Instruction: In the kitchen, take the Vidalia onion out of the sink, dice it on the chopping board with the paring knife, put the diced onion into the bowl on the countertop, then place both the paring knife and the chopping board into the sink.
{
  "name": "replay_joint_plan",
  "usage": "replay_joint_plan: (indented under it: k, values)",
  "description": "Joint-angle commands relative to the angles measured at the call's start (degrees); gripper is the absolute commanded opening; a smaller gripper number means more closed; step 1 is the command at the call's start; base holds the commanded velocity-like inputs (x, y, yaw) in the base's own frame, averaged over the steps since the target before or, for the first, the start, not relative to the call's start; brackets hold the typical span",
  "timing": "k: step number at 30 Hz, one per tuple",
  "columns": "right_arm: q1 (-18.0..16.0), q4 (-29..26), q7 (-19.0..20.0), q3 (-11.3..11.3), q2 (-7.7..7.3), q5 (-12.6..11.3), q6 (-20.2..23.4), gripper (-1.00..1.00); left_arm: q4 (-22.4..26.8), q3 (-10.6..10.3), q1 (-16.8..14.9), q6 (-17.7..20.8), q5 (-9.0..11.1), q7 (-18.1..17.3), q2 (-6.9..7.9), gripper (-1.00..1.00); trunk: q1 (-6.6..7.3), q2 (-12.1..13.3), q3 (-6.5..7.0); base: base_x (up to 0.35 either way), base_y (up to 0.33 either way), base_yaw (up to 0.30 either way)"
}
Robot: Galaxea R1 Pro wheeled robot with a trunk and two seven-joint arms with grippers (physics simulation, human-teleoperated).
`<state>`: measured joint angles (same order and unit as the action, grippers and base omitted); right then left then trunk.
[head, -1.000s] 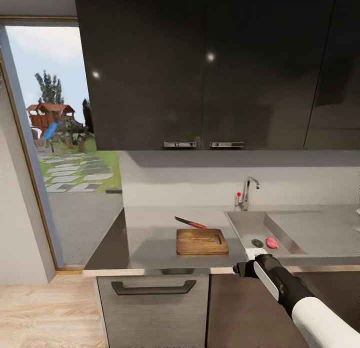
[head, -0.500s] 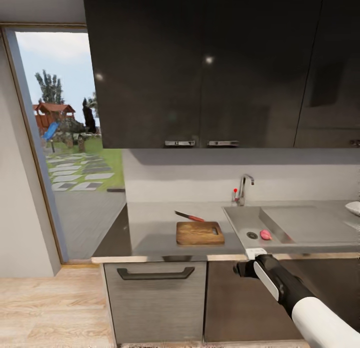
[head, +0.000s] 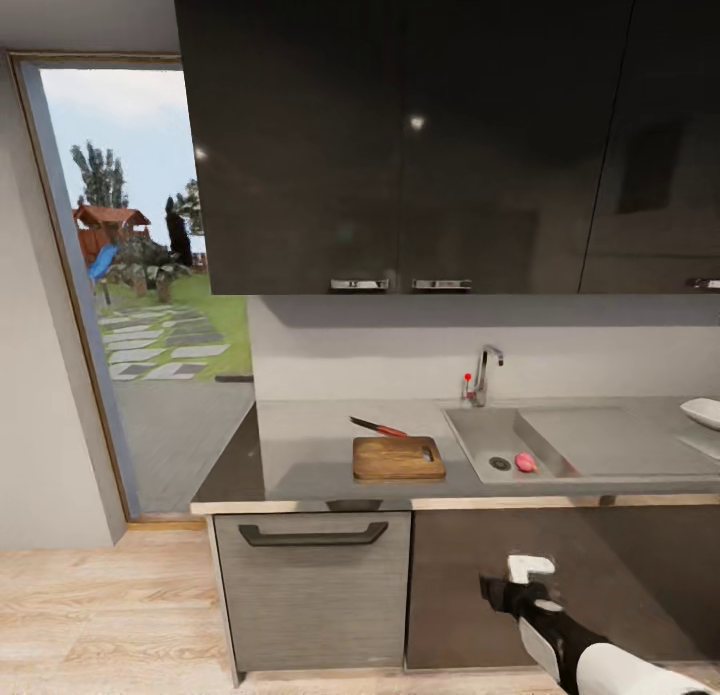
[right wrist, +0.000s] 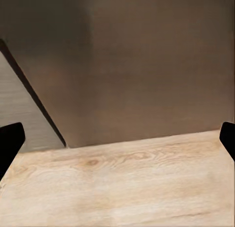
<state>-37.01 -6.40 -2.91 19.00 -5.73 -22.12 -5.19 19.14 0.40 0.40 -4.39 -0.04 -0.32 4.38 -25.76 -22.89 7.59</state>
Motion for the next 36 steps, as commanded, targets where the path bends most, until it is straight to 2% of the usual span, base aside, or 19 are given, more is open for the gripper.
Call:
replay_joint_plan:
  k: [1,2,4,6,8,10,12,17,21,25,27,28,30,36]
  values:
    - [0.4,1.1,0.2,0.5,0.41,-0.4,-3.7,1.0,0.0,0.0,0.0,-0.1,0.0,0.0,-0.01,1.0,-0.02,0.0,0.0,-0.006,0.0,0.0]
    - [1.2,2.0,0.4,0.5,0.72,-0.4,-6.7,1.0,-0.1,0.1,0.0,-0.1,0.0,0.0,-0.02,1.0,-0.02,0.0,0.0,-0.005,0.0,0.0]
    - [6.1,4.0,1.1,0.5,1.53,-0.3,-14.3,1.0,-0.4,0.1,0.0,-0.1,0.0,0.0,-0.21,1.0,-0.02,0.0,0.0,-0.003,0.0,0.0]
    - [9.5,4.7,1.4,0.5,1.85,-0.3,-17.5,1.0,-0.4,0.1,0.0,-0.1,-0.1,0.0,-0.72,1.0,-0.02,0.0,0.0,-0.001,0.0,0.0]
    - [11.1,5.0,1.5,0.5,2.0,-0.3,-19.6,1.0,-0.4,0.2,0.0,-0.1,-0.1,0.0,-1.12,1.0,-0.02,0.0,0.0,0.0,0.0,0.0]
    - [13.7,5.2,2.2,0.5,2.34,-0.4,-24.6,1.0,-0.1,0.3,0.0,-0.1,-0.1,0.3,-1.64,1.0,-0.02,0.0,0.0,0.0,0.0,0.0]
    - [15.0,5.3,2.6,0.5,2.62,-0.4,-26.9,1.0,0.2,0.3,0.0,0.0,-0.1,0.4,-1.77,1.0,-0.02,0.0,0.0,0.0,0.0,0.0]
    - [18.9,5.4,3.1,0.5,4.62,-0.4,-32.2,1.0,3.4,0.5,0.0,0.2,0.0,1.8,-1.79,1.0,-0.02,0.0,0.0,0.0,0.0,0.0]
    - [21.3,5.4,2.8,0.5,6.52,-0.3,-38.0,1.0,7.6,0.5,0.0,0.4,0.3,5.5,-1.81,1.0,-0.02,0.0,0.0,0.0,0.0,0.0]
    - [22.0,5.3,1.7,0.3,7.54,-0.4,-41.0,1.0,9.6,0.6,0.0,0.4,0.5,7.8,-1.93,1.0,-0.02,0.0,0.0,0.0,0.0,0.0]
    - [22.2,4.9,-0.8,0.1,7.82,-0.6,-41.8,1.0,9.8,0.5,-0.1,0.3,0.6,8.5,-1.99,1.0,-0.02,0.0,0.0,0.0,0.0,0.0]
    - [22.2,4.7,-3.3,0.1,7.92,-0.7,-42.1,1.0,9.1,0.5,-0.1,0.2,0.6,8.7,-2.04,1.0,-0.02,0.0,0.0,0.0,0.0,0.0]
    - [22.3,4.6,-5.2,0.1,7.94,-0.9,-42.3,1.0,8.1,0.5,-0.1,0.1,0.6,8.7,-2.04,1.0,-0.02,0.0,0.0,0.0,0.0,0.0]
    - [22.3,4.5,-6.9,0.2,7.87,-0.9,-42.6,1.0,6.5,0.4,-0.1,-0.1,0.6,8.7,-2.42,1.0,-0.02,0.0,0.11,0.0,0.0,-0.057]
